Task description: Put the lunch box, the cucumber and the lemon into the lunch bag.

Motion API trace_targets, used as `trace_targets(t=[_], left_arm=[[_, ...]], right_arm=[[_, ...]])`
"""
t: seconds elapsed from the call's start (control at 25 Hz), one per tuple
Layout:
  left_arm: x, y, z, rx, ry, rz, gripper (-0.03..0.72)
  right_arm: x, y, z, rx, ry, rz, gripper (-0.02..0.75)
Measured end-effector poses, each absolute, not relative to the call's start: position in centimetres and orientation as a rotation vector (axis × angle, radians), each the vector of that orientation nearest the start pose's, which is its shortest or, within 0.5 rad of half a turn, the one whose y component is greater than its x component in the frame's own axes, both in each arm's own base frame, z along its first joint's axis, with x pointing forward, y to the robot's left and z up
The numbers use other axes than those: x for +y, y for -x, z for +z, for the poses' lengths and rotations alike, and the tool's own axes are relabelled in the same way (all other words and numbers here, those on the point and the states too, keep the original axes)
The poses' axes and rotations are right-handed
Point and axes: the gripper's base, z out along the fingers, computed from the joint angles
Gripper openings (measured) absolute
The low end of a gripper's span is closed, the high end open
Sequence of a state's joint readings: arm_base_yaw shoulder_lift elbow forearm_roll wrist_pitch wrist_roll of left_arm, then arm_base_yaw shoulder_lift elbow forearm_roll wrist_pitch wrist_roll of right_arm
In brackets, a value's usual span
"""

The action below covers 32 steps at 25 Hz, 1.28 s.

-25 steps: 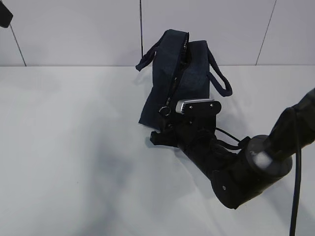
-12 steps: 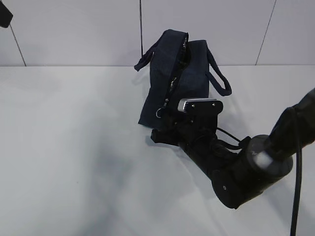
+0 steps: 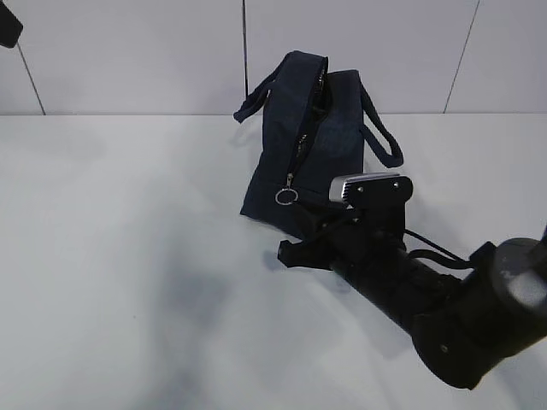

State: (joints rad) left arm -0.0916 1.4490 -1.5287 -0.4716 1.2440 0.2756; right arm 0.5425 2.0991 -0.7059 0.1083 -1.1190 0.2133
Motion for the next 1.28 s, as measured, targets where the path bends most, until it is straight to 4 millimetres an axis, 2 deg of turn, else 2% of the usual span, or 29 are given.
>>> trace_targets(t=[0.28,0.48,0.64,0.8,0.92,1.16,1.28], left_arm=[[-7.5,-28.8,39.9,2.512,-0.412,-0.686,0.239],[-10.8,-30.5,36.8,2.601,-0.512,-0.767,0.265],[-13.0,-32.1,34.4,2.662,-0.558,-0.819,0.304],[-14.7,-34.2,33.8,2.65,-0.581,-0.872,0.319],[-16.5,-36.2,33.6,2.608,-0.627,-0.916,0.32],[-20.4,-39.6,32.8,2.529,-0.731,-0.946,0.326],[-21.7,-41.0,31.6,2.517,-0.754,-0.952,0.365]], right_arm=[[16.5,-27.5,11.2,1.818,0.281,0.542,0.018],[15.9,-25.7,13.0,1.876,0.353,0.544,0.018],[15.4,-25.0,14.0,1.946,0.367,0.52,0.018],[15.1,-24.5,14.7,1.985,0.372,0.506,0.026],[15.0,-24.4,14.8,2.009,0.361,0.509,0.104],[15.0,-24.3,14.6,2.033,0.355,0.508,0.396],[15.0,-24.2,14.5,2.045,0.368,0.505,0.441]])
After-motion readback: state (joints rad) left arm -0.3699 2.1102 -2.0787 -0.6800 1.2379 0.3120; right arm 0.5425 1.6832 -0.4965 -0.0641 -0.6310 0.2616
